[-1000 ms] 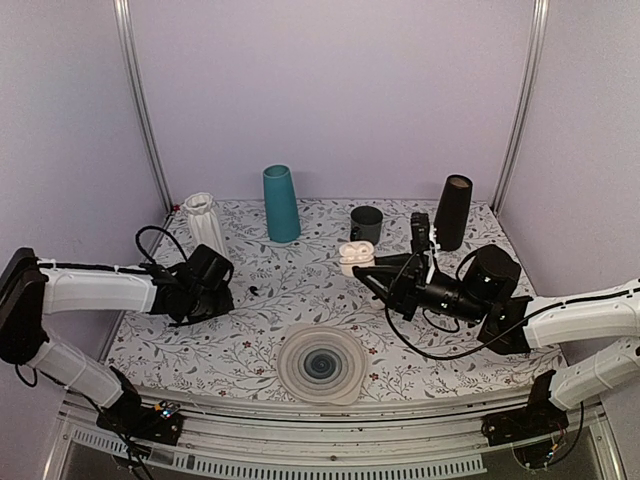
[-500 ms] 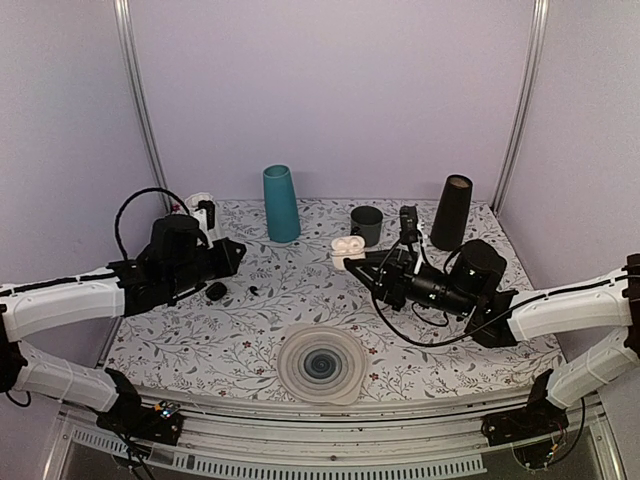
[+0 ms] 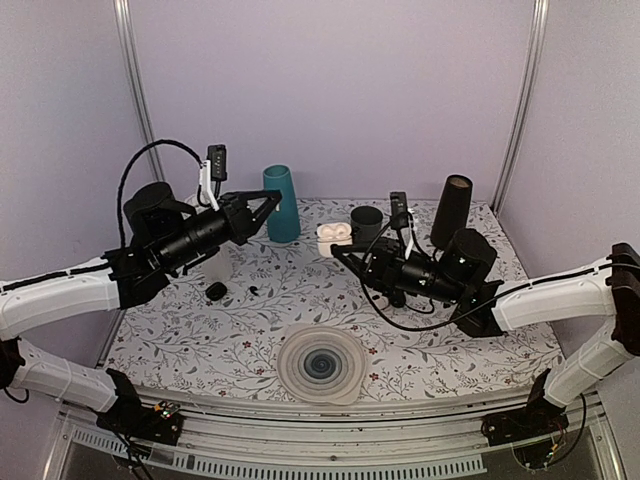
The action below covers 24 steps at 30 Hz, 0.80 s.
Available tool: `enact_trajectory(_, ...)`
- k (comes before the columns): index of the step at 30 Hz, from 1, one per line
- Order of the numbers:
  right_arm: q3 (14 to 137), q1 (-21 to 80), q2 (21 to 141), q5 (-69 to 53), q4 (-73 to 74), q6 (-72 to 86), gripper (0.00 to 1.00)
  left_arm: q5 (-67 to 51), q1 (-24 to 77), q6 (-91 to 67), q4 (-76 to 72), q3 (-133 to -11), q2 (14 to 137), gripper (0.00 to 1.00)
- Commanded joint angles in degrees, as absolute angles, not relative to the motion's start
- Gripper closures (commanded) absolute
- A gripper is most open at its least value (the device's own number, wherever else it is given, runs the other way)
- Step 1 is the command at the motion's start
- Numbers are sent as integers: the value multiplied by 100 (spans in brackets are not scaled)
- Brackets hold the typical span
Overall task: Insert the wireless bluetooth earbuds into the charging case
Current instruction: Insert the left earbud into the left side groove of the charging case.
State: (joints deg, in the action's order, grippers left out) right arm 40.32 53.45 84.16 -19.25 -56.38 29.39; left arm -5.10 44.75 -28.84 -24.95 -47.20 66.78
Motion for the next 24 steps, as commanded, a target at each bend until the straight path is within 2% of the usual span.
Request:
enact_trajectory(1, 4321, 5275, 8510, -2214, -6105, 3315, 97, -1164, 4649, -2625, -3157, -5112, 6882, 92)
enact_trajectory(10, 4783, 5246, 8500, -2434, -6282, 3834, 97, -1738, 4942, -2371, -3421, -5508, 7192, 92)
enact_trajectory(24, 4985, 5242, 8618, -2276, -6258, 4400, 97, -1734, 5102, -2190, -3473, -5649, 7242, 92)
